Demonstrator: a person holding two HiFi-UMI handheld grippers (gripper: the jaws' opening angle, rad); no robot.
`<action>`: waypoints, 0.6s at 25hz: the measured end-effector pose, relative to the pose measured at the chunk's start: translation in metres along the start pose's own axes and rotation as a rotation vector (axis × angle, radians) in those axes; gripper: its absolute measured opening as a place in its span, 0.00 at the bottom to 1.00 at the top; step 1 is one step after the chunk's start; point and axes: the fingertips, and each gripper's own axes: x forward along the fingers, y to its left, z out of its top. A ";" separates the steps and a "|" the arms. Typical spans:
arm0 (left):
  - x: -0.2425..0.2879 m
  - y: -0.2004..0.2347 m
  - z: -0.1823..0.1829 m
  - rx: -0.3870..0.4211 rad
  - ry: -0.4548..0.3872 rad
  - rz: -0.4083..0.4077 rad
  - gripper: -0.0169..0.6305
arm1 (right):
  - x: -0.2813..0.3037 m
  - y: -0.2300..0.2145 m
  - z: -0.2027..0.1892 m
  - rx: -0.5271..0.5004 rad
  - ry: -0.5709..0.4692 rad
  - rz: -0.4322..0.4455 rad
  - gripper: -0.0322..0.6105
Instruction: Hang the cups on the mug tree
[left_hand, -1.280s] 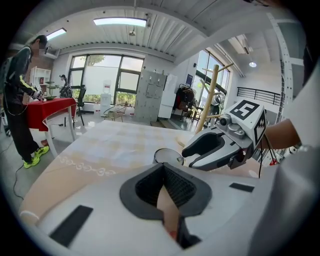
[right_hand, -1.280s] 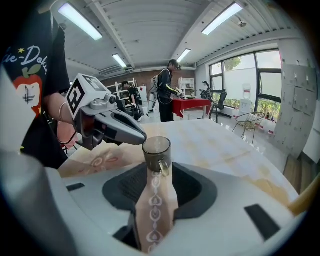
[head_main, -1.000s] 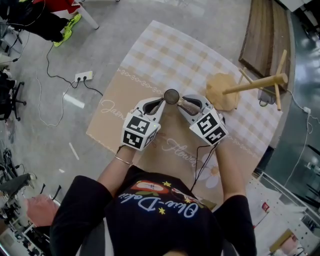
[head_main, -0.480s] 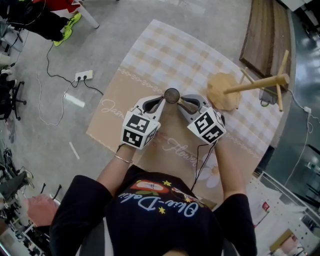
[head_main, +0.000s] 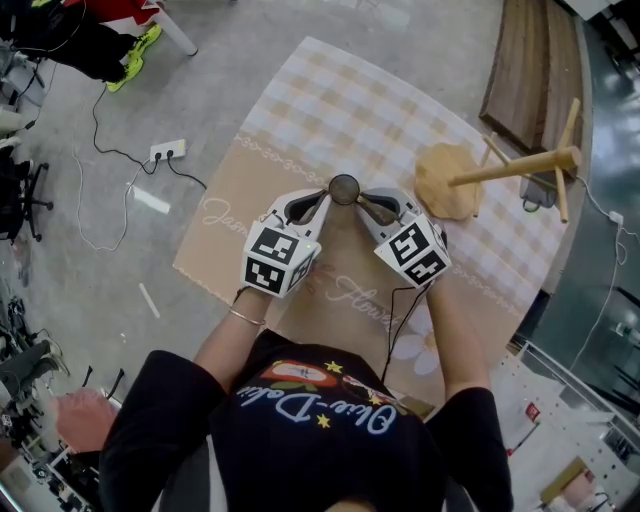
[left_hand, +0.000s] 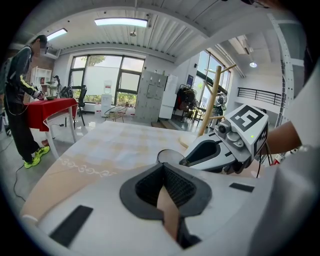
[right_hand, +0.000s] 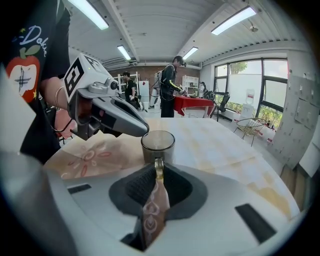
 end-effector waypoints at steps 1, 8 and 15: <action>0.000 0.000 0.000 0.002 0.001 0.001 0.04 | 0.000 0.000 0.000 0.000 -0.003 0.000 0.13; 0.000 0.003 0.002 0.004 -0.008 0.005 0.04 | -0.001 0.002 0.001 -0.017 -0.019 -0.014 0.13; -0.005 0.016 0.009 0.003 -0.030 0.037 0.04 | -0.003 0.003 0.000 0.009 -0.023 -0.024 0.13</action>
